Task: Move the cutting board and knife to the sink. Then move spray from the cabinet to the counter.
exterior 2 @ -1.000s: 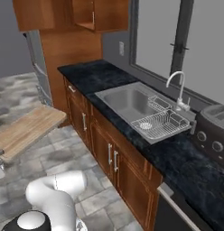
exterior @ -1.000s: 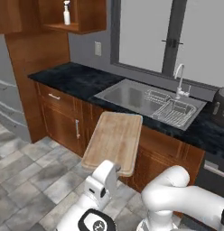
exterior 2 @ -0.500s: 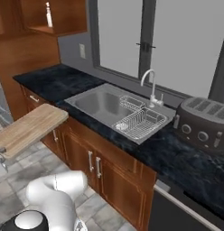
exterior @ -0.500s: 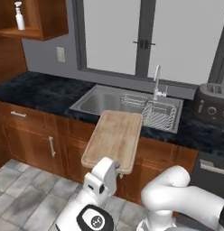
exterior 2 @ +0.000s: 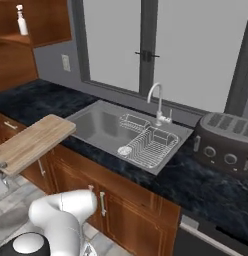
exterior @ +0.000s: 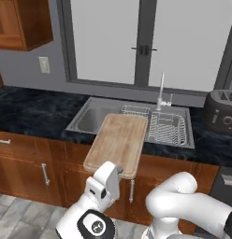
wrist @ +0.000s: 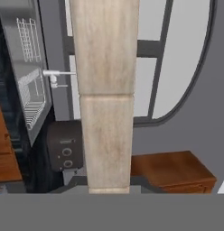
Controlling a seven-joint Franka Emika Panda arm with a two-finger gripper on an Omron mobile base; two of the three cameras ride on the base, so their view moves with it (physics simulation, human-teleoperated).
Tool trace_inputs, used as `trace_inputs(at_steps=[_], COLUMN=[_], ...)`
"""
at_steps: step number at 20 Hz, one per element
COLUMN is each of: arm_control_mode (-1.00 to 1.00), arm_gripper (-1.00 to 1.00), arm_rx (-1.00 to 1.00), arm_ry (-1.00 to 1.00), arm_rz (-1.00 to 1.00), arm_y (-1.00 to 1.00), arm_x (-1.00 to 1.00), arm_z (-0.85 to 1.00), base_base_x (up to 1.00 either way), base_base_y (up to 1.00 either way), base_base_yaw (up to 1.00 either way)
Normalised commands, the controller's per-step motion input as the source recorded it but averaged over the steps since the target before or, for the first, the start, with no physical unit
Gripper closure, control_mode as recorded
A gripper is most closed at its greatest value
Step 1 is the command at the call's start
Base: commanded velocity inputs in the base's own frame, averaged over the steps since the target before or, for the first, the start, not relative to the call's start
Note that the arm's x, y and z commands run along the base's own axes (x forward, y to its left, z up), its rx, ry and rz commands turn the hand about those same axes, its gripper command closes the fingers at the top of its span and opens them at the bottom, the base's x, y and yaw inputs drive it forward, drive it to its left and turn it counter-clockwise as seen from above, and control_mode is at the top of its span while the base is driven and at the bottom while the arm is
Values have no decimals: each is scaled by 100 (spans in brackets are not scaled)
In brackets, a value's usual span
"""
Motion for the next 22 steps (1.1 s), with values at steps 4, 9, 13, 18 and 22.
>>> trace_inputs(at_steps=[4, 9, 13, 18, 22], arm_control_mode=[100, 100, 100, 100, 100], arm_gripper=[100, 100, 100, 100, 100], arm_rx=[0, 0, 0, 0, 0], arm_ry=[0, 0, 0, 0, 0], arm_rz=[0, 0, 0, 0, 0], arm_y=[0, 0, 0, 0, 0], arm_x=[0, 0, 0, 0, 0], arm_z=[0, 0, 0, 0, 0], base_base_x=[73, 65, 50, 49, 54], base_base_y=[37, 46, 56, 45, 39], base_base_yaw=[-24, -20, -23, -23, -25])
